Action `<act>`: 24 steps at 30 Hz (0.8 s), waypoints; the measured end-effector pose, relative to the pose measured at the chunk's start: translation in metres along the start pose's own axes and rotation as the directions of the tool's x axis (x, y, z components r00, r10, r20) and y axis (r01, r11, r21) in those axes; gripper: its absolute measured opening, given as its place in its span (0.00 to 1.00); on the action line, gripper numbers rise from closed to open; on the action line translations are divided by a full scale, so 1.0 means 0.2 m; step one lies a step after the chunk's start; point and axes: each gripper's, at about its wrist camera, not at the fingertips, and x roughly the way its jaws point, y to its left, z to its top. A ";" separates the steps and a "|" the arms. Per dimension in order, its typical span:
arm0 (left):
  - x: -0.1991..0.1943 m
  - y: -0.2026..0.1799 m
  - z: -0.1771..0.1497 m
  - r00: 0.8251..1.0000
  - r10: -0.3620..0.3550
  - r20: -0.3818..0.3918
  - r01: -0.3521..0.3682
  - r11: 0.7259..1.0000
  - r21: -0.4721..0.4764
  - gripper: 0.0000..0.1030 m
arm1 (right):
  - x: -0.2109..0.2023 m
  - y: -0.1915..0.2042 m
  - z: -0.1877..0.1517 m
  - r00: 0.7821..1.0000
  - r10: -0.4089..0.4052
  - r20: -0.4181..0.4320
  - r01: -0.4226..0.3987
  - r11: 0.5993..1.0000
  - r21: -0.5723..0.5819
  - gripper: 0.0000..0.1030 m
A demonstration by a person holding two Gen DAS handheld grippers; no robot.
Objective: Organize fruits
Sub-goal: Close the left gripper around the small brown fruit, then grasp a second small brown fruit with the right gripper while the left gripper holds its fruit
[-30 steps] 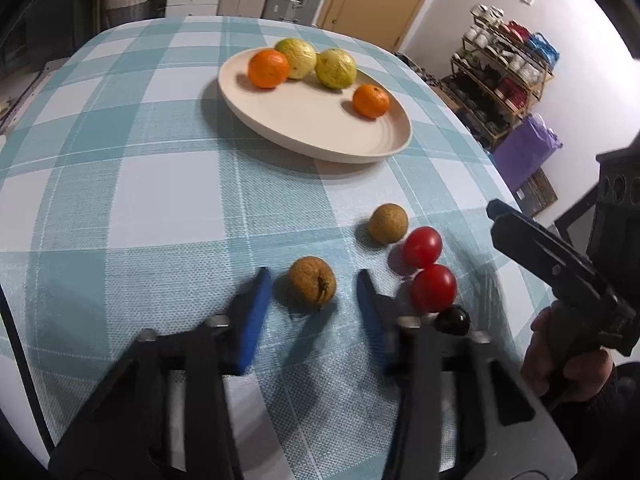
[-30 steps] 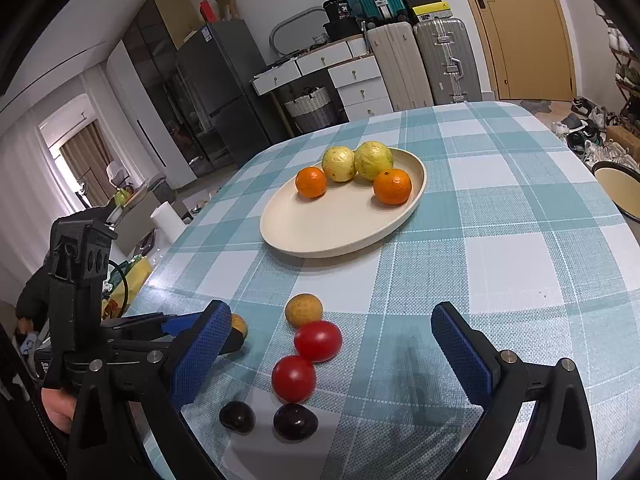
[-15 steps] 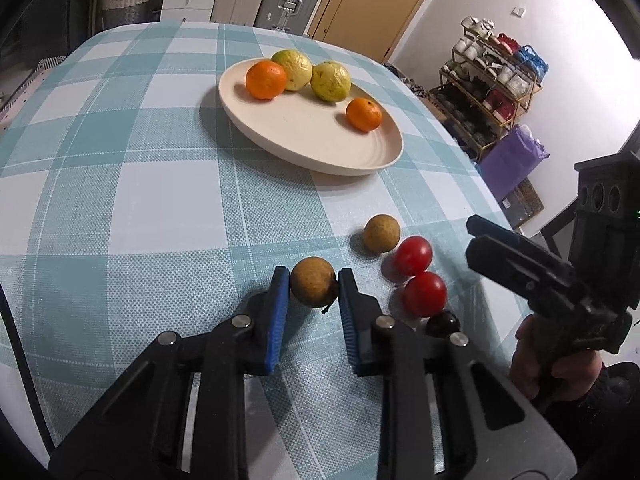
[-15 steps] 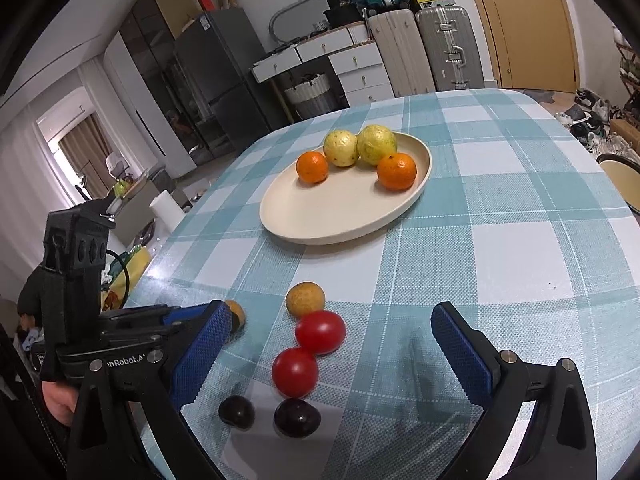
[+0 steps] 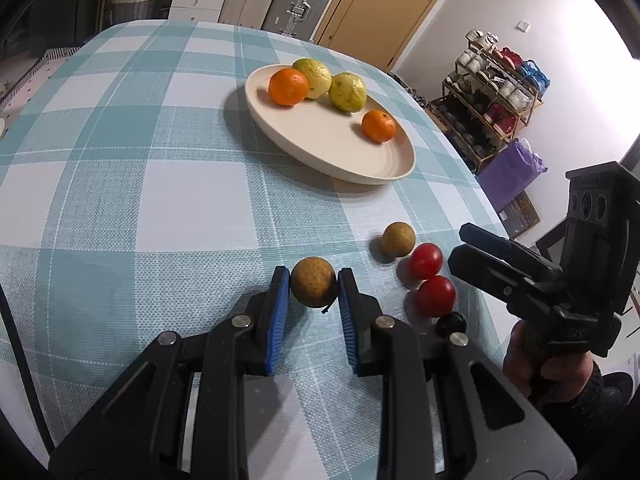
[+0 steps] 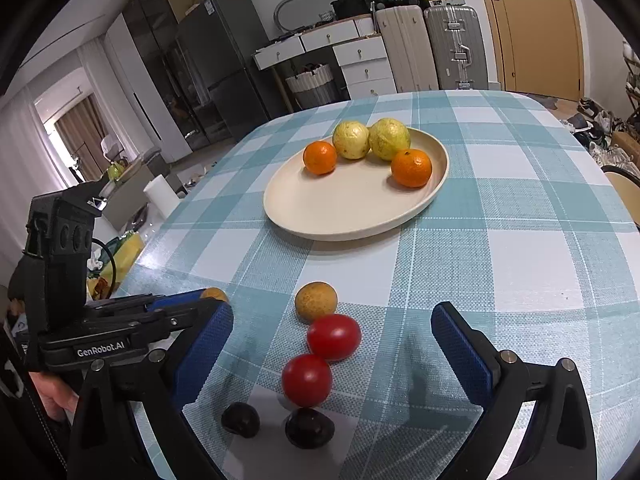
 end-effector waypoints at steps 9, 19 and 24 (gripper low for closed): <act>0.02 0.07 0.01 1.000 -0.004 -0.005 0.004 0.999 -0.037 0.21 | 0.06 0.04 0.03 1.000 0.015 -0.008 -0.015 0.999 -0.029 0.84; 0.04 0.09 0.02 1.000 -0.011 -0.018 0.010 0.999 -0.048 0.21 | 0.16 0.05 0.05 0.998 0.031 -0.060 -0.033 0.999 -0.030 0.60; 0.05 0.08 0.02 1.000 -0.015 -0.020 0.014 0.999 -0.047 0.21 | 0.19 0.05 0.06 0.996 0.032 -0.084 -0.035 0.999 -0.030 0.49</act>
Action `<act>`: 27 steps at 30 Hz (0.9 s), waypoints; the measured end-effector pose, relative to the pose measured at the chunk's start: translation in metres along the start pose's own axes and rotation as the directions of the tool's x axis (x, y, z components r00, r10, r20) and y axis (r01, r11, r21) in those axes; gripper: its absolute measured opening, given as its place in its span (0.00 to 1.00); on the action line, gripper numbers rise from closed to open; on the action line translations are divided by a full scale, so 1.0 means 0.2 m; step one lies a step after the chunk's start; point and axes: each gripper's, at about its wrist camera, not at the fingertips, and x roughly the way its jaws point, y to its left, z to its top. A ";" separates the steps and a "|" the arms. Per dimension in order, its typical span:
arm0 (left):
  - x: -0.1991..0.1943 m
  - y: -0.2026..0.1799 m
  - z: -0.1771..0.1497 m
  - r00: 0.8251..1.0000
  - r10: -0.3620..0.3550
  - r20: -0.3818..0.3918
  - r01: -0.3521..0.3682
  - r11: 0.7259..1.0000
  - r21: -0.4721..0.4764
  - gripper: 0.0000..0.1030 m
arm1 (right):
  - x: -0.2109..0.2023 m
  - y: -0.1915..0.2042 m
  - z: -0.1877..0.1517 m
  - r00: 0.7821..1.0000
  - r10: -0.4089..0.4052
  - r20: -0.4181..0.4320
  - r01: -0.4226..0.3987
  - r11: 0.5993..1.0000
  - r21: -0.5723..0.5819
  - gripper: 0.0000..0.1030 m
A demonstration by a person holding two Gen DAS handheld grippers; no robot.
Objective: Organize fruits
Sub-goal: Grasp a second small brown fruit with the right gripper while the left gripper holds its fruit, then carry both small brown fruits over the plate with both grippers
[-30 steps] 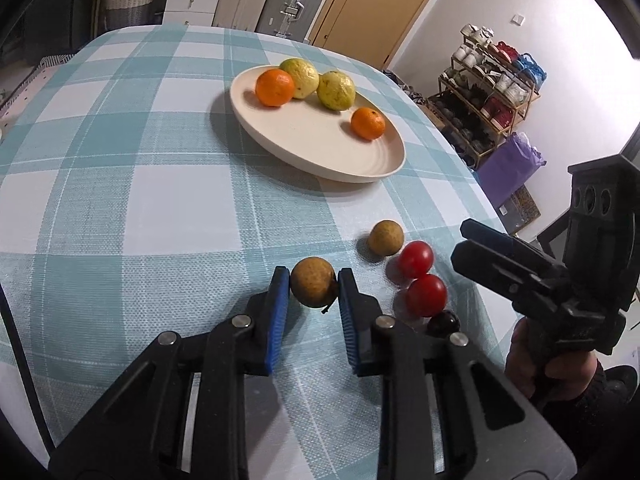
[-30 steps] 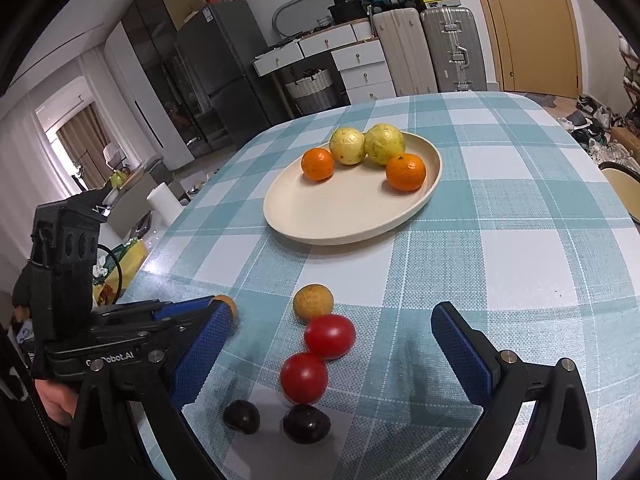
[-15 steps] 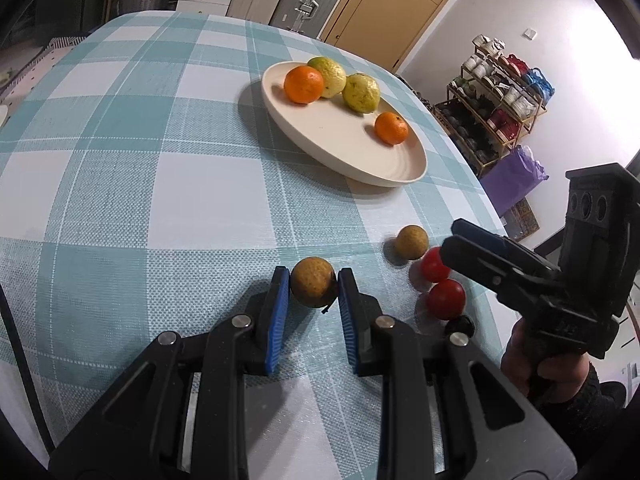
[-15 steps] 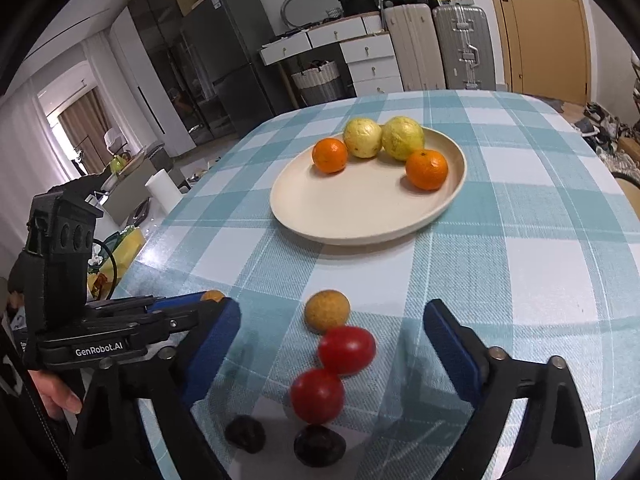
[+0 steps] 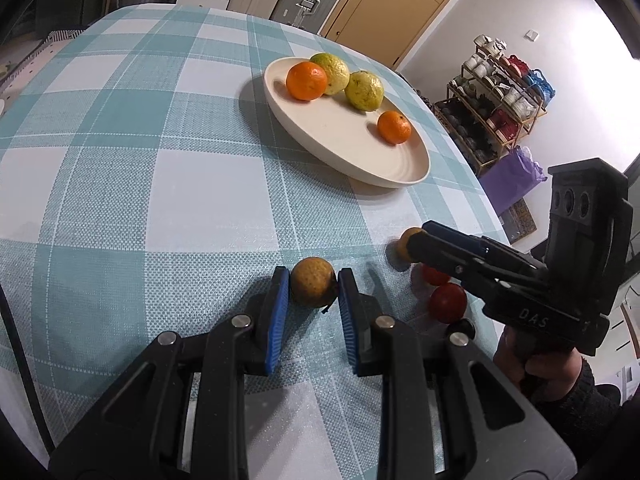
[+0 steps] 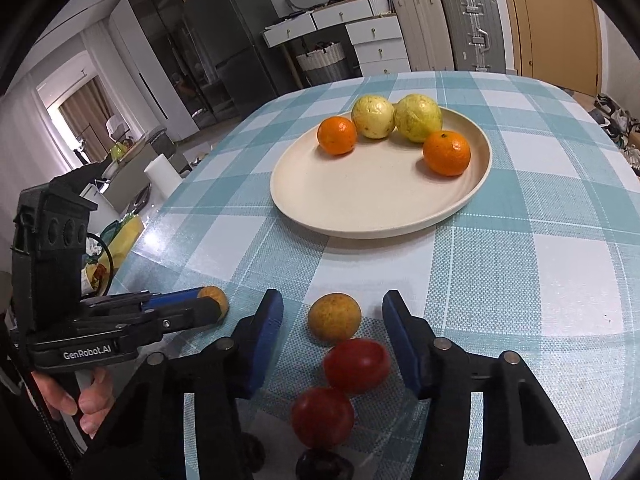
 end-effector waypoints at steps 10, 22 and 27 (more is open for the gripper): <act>0.02 -0.02 0.02 1.000 0.004 -0.012 -0.004 1.000 0.006 0.21 | 0.02 0.02 0.01 0.999 -0.033 -0.026 0.032 0.998 -0.046 0.28; 0.01 -0.06 0.10 1.000 0.018 -0.006 -0.017 1.000 0.017 0.21 | -0.03 -0.01 0.05 0.999 0.024 0.023 -0.023 1.000 -0.019 0.28; 0.01 -0.07 0.18 1.000 0.019 -0.001 -0.019 1.000 0.012 0.21 | -0.07 -0.05 0.10 0.997 0.056 0.055 -0.058 0.998 0.022 0.28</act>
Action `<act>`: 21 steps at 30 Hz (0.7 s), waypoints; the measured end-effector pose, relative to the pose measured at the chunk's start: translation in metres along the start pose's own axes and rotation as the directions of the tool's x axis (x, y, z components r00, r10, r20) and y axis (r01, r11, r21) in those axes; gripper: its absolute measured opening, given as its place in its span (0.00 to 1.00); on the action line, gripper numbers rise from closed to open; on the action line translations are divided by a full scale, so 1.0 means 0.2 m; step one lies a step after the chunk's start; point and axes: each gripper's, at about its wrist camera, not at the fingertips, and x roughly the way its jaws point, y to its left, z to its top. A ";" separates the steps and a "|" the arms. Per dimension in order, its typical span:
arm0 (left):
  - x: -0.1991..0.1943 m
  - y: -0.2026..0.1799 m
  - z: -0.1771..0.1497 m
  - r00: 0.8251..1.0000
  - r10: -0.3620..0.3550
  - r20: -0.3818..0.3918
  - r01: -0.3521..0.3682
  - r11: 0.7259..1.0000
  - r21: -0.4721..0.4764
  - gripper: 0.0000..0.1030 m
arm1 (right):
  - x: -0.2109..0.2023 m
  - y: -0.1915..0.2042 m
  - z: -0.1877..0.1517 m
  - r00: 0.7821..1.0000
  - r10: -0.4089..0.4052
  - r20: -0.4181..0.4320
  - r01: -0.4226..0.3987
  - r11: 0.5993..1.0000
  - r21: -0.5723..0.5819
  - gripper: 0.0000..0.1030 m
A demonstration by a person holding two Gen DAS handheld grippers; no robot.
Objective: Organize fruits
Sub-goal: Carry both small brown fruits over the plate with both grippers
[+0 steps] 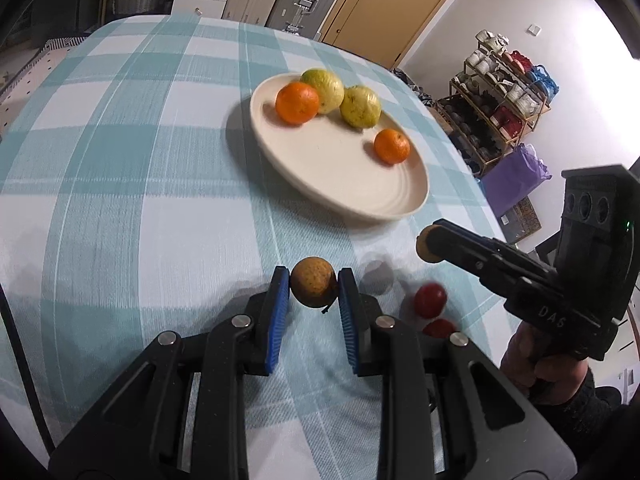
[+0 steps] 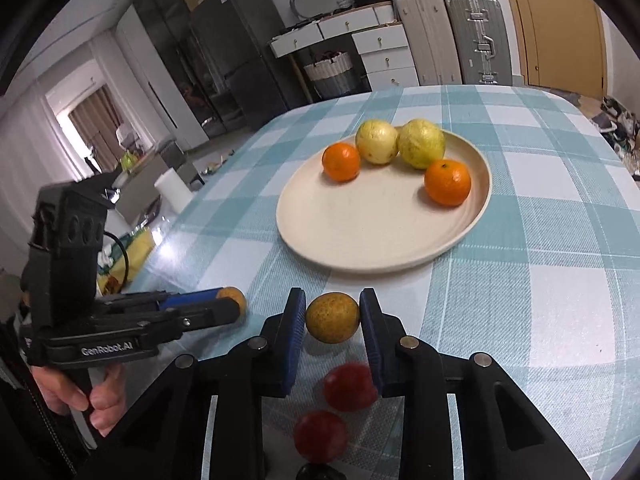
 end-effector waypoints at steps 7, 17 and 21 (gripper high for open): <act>0.02 -0.05 0.18 1.000 0.001 0.023 -0.001 1.000 0.022 0.21 | -0.02 -0.03 0.10 0.999 0.016 0.036 -0.016 1.000 0.006 0.28; 0.22 -0.10 0.44 1.000 -0.010 -0.001 0.010 1.000 0.019 0.21 | 0.04 -0.11 0.25 0.998 -0.001 0.058 0.001 1.000 0.004 0.28; 0.30 -0.09 0.52 0.999 -0.028 -0.018 0.028 1.000 -0.006 0.21 | 0.08 -0.16 0.32 0.998 0.002 0.069 -0.005 0.999 0.035 0.28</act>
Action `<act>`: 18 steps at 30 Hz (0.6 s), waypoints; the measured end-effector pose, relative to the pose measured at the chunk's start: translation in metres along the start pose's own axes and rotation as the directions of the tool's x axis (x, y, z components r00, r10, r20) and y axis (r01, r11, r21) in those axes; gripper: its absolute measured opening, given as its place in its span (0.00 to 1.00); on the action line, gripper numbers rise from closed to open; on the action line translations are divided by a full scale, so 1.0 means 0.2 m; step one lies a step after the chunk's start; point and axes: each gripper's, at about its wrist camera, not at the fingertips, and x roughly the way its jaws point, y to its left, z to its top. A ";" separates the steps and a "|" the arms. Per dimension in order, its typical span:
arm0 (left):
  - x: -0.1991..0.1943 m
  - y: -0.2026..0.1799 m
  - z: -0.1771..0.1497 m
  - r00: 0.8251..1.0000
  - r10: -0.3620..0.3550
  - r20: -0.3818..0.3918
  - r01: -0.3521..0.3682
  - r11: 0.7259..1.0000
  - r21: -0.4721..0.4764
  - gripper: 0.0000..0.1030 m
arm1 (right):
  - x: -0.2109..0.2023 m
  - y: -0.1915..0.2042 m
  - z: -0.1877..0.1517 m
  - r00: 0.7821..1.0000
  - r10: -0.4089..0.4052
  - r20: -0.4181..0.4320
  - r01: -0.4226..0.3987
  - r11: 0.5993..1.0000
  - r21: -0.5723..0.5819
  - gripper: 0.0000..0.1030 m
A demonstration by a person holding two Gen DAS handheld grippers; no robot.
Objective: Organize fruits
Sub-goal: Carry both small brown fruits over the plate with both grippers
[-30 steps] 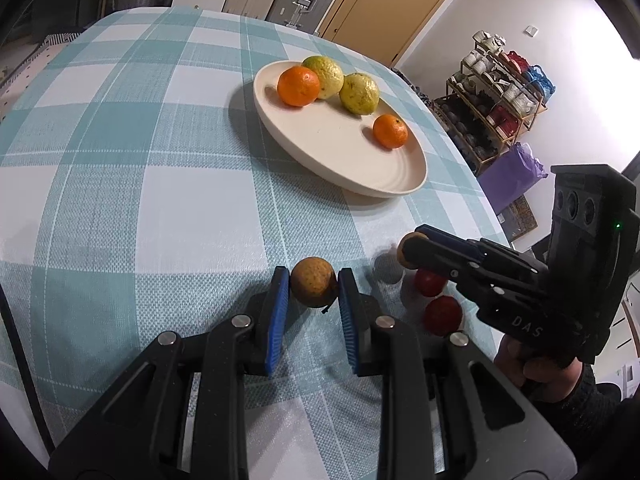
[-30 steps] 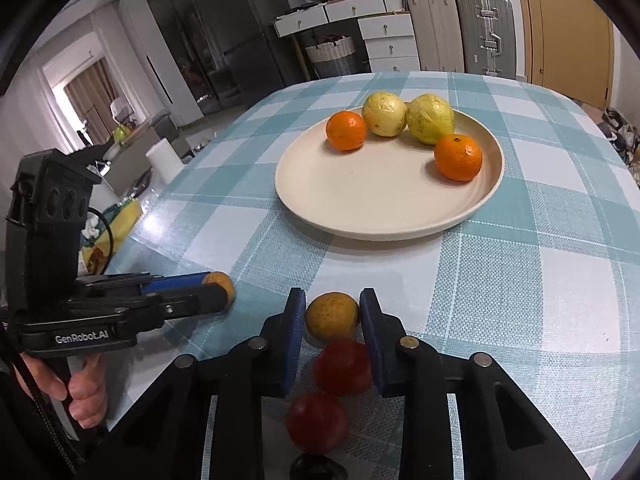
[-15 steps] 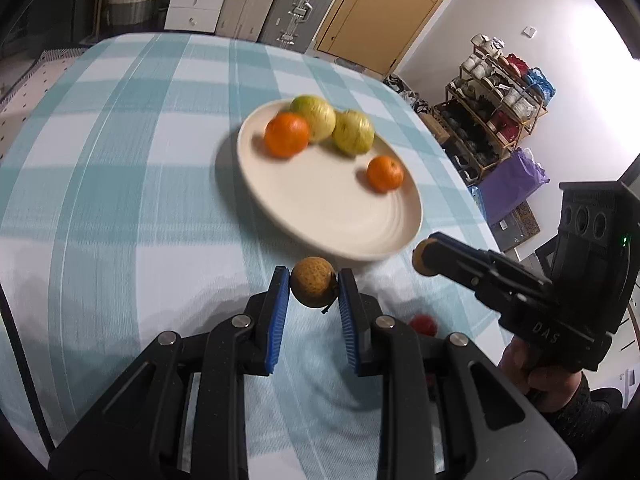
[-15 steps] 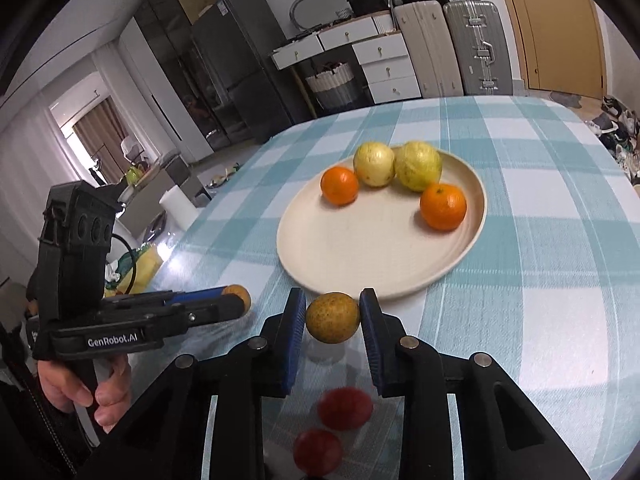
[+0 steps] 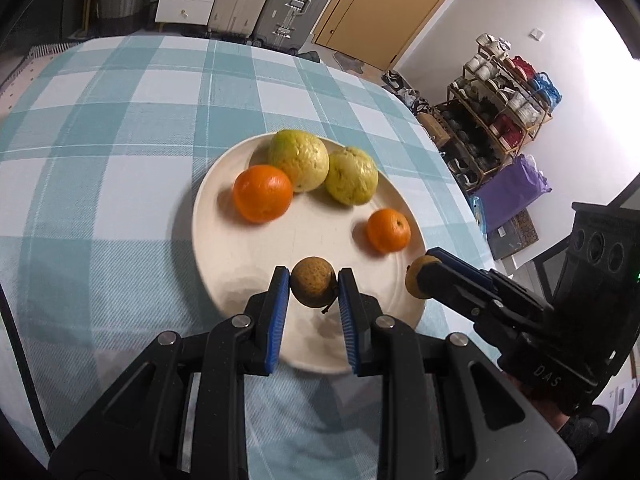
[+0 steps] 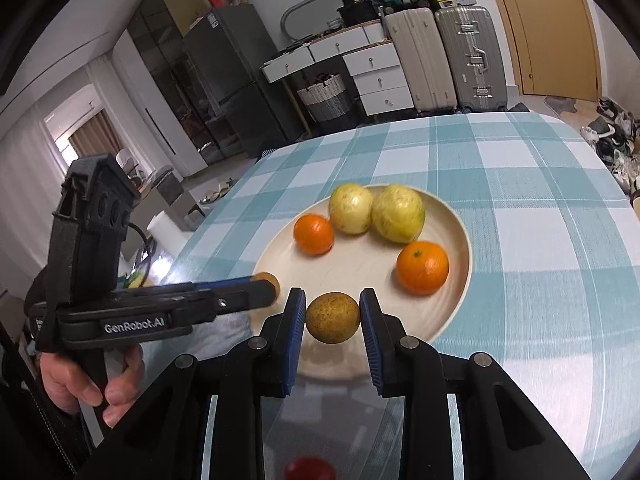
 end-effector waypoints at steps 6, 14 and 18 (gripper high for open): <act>0.10 0.00 0.10 1.000 -0.014 -0.006 0.014 1.000 -0.015 0.21 | 0.07 -0.06 0.08 1.000 0.006 0.011 -0.006 1.000 0.029 0.28; 0.20 -0.04 0.20 1.000 -0.016 -0.003 0.016 1.000 0.006 0.21 | 0.15 -0.12 0.16 1.000 0.017 0.007 -0.018 0.997 0.077 0.28; 0.25 -0.05 0.22 1.000 -0.017 -0.010 0.017 1.000 0.007 0.21 | 0.19 -0.15 0.18 1.000 0.010 0.000 -0.010 0.995 0.097 0.28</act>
